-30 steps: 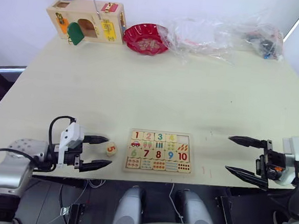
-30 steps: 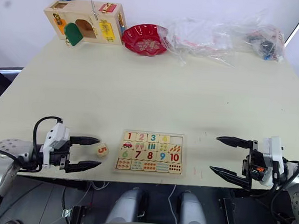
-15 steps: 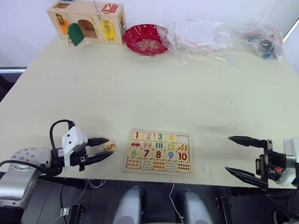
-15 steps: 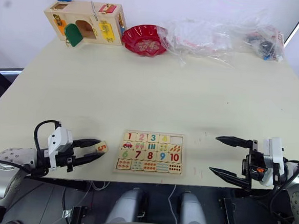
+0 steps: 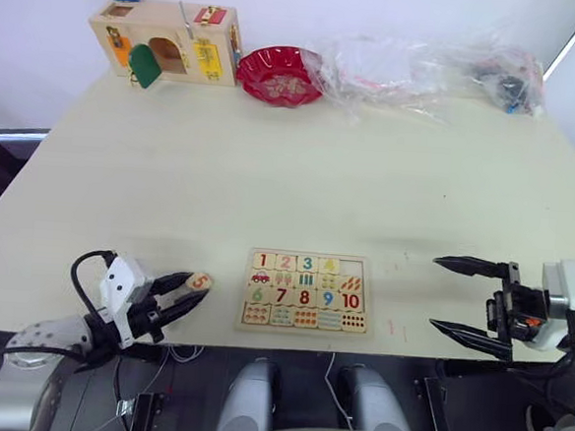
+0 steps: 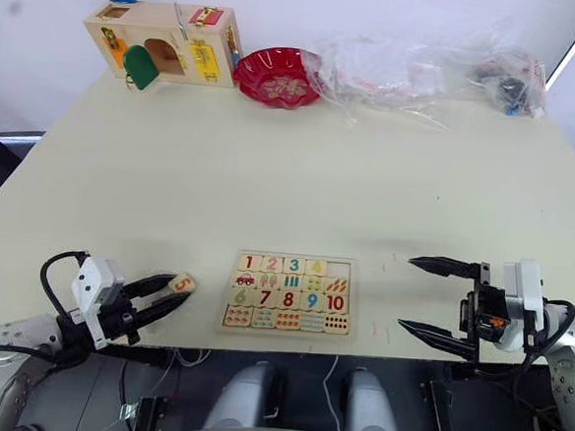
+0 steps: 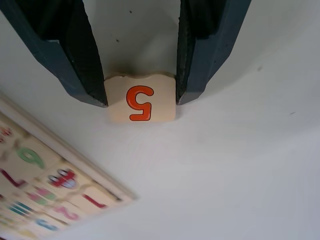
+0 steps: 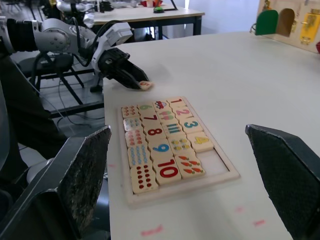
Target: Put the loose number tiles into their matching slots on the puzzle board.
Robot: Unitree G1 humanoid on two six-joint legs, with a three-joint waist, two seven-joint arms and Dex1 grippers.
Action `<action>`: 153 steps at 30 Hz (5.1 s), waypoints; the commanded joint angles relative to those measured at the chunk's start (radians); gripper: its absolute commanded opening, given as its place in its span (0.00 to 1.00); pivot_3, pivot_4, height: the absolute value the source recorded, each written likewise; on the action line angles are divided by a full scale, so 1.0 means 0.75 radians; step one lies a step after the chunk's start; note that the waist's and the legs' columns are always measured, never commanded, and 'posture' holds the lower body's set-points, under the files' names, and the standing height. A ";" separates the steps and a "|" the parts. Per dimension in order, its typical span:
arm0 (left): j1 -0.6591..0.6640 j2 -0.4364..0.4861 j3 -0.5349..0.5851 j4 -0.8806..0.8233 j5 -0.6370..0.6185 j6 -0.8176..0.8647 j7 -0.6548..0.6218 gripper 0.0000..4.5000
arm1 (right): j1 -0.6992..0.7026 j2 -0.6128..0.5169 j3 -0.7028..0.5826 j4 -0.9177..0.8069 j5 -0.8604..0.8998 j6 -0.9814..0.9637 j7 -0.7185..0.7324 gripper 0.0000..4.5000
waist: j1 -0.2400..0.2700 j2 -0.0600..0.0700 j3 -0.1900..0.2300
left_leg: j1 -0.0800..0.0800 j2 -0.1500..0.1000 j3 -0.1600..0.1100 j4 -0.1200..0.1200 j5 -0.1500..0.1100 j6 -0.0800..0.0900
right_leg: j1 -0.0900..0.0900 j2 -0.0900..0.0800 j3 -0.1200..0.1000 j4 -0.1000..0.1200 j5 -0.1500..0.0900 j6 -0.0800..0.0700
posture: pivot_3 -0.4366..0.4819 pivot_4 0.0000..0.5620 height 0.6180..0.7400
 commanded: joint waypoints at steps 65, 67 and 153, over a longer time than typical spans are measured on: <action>-0.899 0.622 -0.535 1.201 0.121 -0.719 -1.142 0.84 | -0.003 0.018 -0.003 -0.091 0.060 0.021 -0.008 1.00 | 0.010 0.001 0.001 | -0.020 -0.002 0.011 0.004 -0.003 0.003 | -0.018 -0.029 -0.054 0.002 0.004 0.005 | 0.48 0.27 1.00; -0.910 0.613 -0.540 1.213 0.135 -0.730 -1.142 0.84 | 0.002 0.019 -0.003 -0.095 0.060 0.021 -0.013 1.00 | 0.012 0.001 0.001 | -0.020 -0.002 0.011 0.004 -0.003 0.003 | -0.018 -0.029 -0.054 0.002 0.004 0.005 | 0.48 0.27 1.00; -1.979 -0.008 -1.439 0.190 0.426 0.984 -0.608 0.23 | 0.409 -0.052 -0.361 -0.154 0.077 -0.056 -0.073 1.00 | 0.034 0.001 0.002 | -0.003 -0.006 -0.002 0.010 -0.003 0.003 | 0.006 0.000 -0.019 0.003 -0.004 0.007 | 0.48 0.27 1.00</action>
